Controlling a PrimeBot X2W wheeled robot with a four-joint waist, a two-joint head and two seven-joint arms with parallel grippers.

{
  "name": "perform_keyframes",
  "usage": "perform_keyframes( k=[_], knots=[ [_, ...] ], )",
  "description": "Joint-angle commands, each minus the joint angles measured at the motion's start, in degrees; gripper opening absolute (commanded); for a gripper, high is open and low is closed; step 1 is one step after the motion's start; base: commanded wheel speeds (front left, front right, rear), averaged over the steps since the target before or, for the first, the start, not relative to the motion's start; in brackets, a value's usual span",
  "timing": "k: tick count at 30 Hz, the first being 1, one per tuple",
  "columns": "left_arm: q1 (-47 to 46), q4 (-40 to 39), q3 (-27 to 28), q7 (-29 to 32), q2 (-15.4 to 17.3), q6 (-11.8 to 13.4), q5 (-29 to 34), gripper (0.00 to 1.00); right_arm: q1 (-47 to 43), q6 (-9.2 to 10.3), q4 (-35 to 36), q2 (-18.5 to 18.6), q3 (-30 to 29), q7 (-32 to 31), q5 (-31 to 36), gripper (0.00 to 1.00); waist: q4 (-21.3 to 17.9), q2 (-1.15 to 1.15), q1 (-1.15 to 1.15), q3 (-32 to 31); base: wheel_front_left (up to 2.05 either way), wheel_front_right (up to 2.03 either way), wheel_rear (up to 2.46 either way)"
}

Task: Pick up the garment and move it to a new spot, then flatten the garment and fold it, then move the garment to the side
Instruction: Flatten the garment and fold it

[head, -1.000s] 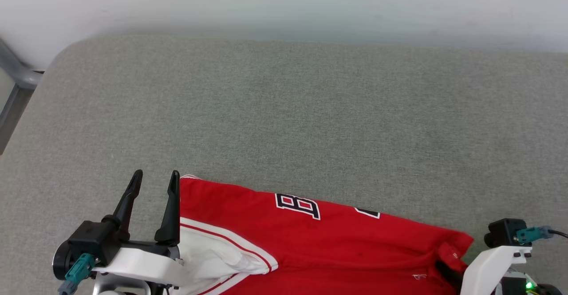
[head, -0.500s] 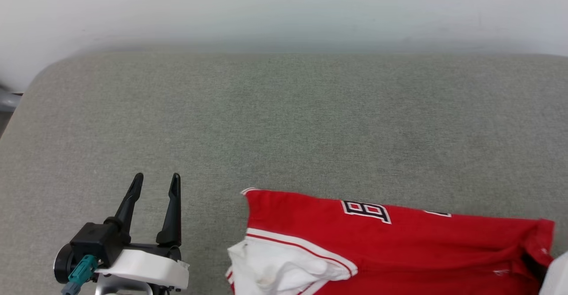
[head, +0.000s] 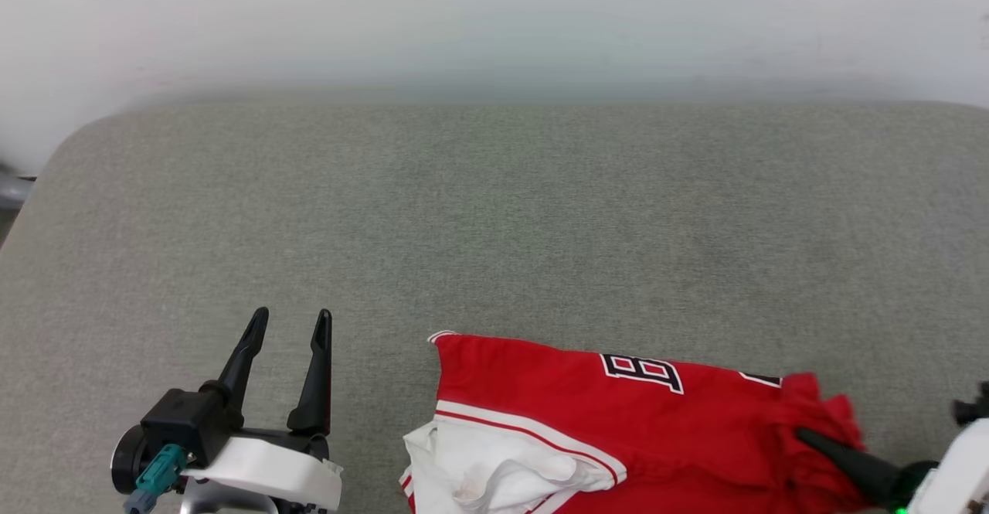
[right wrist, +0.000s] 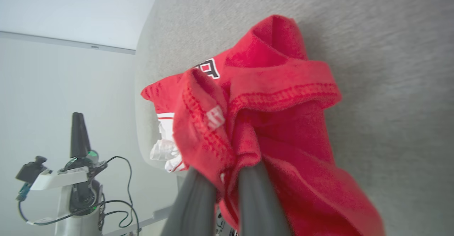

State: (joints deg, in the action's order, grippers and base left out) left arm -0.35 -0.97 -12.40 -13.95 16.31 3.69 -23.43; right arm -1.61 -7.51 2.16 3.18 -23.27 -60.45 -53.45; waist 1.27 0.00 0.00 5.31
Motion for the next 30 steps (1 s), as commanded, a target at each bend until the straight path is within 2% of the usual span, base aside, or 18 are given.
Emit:
perform_keyframes(
  k=[1, 5, 10, 15, 16, 20, 26, 27, 28, 29, 30],
  knots=[
    [-0.57, 0.11, -0.01, 0.12, 0.19, -0.06, -0.08, 1.0, 0.9, 0.04, -0.87, -0.45, 1.03, -0.12, -3.4, 0.0, 0.36, 0.0, 0.0, 0.09, 0.0, 0.0, 0.0],
    [-1.62, -0.26, -0.01, 0.41, 0.38, -0.13, -0.3, 1.0, 1.56, 0.04, -3.44, -0.37, 6.65, 1.84, -13.79, 0.0, 1.73, 0.0, 0.0, 0.45, 0.0, 0.0, 0.0],
    [-2.78, -0.27, -0.36, 0.64, 0.54, -0.13, -0.3, 1.0, 3.42, 0.04, -6.17, -0.38, 17.72, 7.53, -20.35, 0.0, 4.19, 0.0, 0.0, 1.62, 0.0, 0.0, 0.0],
    [-3.78, -0.08, -0.79, 0.34, -0.08, -0.47, -0.53, 1.0, 6.84, 0.04, -8.62, -0.35, 27.23, 13.15, -23.35, 0.0, 6.38, 0.0, 0.0, 3.3, 0.0, 0.0, 0.0],
    [-3.78, -0.08, -0.79, 0.34, -0.08, -0.47, -0.53, 1.0, 6.84, 0.04, -8.62, -0.35, 27.23, 13.15, -23.35, 0.0, 6.38, 0.0, 0.0, 3.3, 0.0, 0.0, 0.0],
    [-4.71, 0.43, -1.01, 0.01, -0.52, -0.78, -0.8, 1.0, 10.06, 0.04, -11.04, -0.33, 34.0, 17.25, -23.92, 0.0, 7.65, 0.0, 0.0, 4.86, 0.0, 0.0, 0.0],
    [-5.84, 1.76, -1.06, -0.52, -1.13, -1.44, -0.85, 1.0, 13.3, 0.03, -17.49, -0.34, 40.09, 21.3, -20.35, 0.0, 8.61, 0.0, 0.0, 6.18, 0.0, 0.0, 0.0],
    [-5.93, 1.93, -1.02, -0.59, -1.21, -1.56, -0.87, 1.0, 13.75, 0.03, -18.55, -0.34, 40.52, 22.19, -19.65, 0.05, 8.67, 0.0, 0.0, 6.26, 0.0, 0.0, 0.0],
    [-6.02, 2.12, -0.99, -0.62, -1.31, -1.65, -0.88, 1.0, 13.98, 0.03, -19.57, -0.34, 41.21, 22.71, -19.27, 0.32, 8.71, 0.0, 0.0, 6.33, 0.0, 0.0, 0.0],
    [-6.07, 2.26, -0.95, -0.72, -1.38, -1.7, -0.91, 1.0, 14.22, 0.03, -20.34, -0.35, 41.8, 23.13, -19.11, 0.49, 8.71, 0.0, 0.0, 6.39, 0.0, 0.0, 0.0],
    [-6.14, 2.45, -0.9, -0.78, -1.43, -1.68, -0.94, 1.0, 14.63, 0.04, -20.98, -0.35, 42.19, 23.83, -18.56, 1.0, 8.69, 0.0, 0.0, 6.43, 0.0, 0.0, 0.0]
  ],
)
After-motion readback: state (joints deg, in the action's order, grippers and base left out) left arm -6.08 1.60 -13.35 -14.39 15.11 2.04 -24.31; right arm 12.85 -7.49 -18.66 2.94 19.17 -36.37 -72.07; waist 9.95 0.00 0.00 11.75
